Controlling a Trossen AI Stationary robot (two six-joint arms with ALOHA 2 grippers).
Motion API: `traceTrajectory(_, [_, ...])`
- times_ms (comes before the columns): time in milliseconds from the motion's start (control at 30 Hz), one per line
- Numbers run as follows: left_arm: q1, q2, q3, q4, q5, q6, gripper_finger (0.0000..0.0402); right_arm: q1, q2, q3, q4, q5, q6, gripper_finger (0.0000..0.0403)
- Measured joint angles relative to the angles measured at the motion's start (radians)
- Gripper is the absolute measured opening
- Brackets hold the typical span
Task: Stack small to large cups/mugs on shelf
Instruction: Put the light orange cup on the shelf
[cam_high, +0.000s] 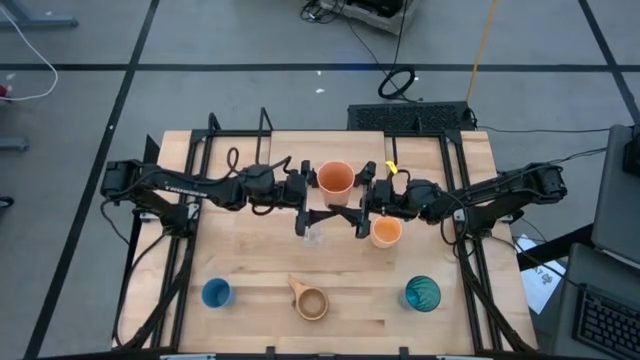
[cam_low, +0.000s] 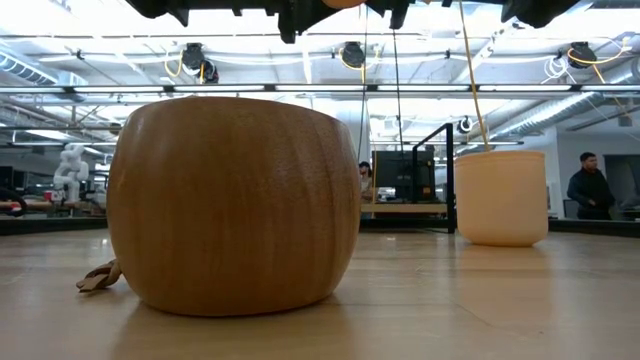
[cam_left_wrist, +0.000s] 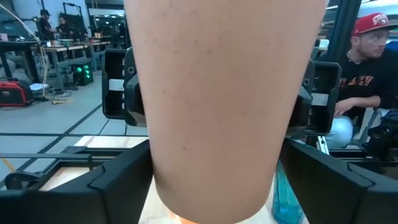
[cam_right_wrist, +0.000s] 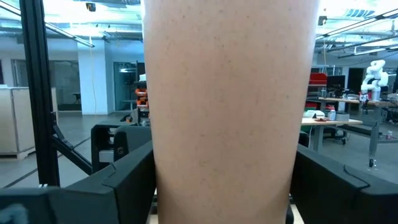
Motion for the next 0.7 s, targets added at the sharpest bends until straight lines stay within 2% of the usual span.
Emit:
traceTrajectory(133, [0.0,0.0,0.0,0.022,-0.004,0.003,0.0343,0.0,0.0,0.0,0.003,0.001,0.001,0.0295])
traceTrajectory(467, [0.006,0.0,-0.001,0.014,-0.006,0.0,0.0284,0.0,0.0,0.001,0.005,0.001,0.001,0.0295])
traceTrajectory(567, [0.0,-0.001,0.0,-0.002,-0.006,-0.003,0.0293,-0.001,0.0,0.001,0.002,0.001,0.001,0.0295])
traceTrajectory(700, [-0.012,-0.001,0.0,-0.009,-0.006,-0.02,0.0331,0.0,0.0,0.001,0.002,-0.005,-0.002,0.0295])
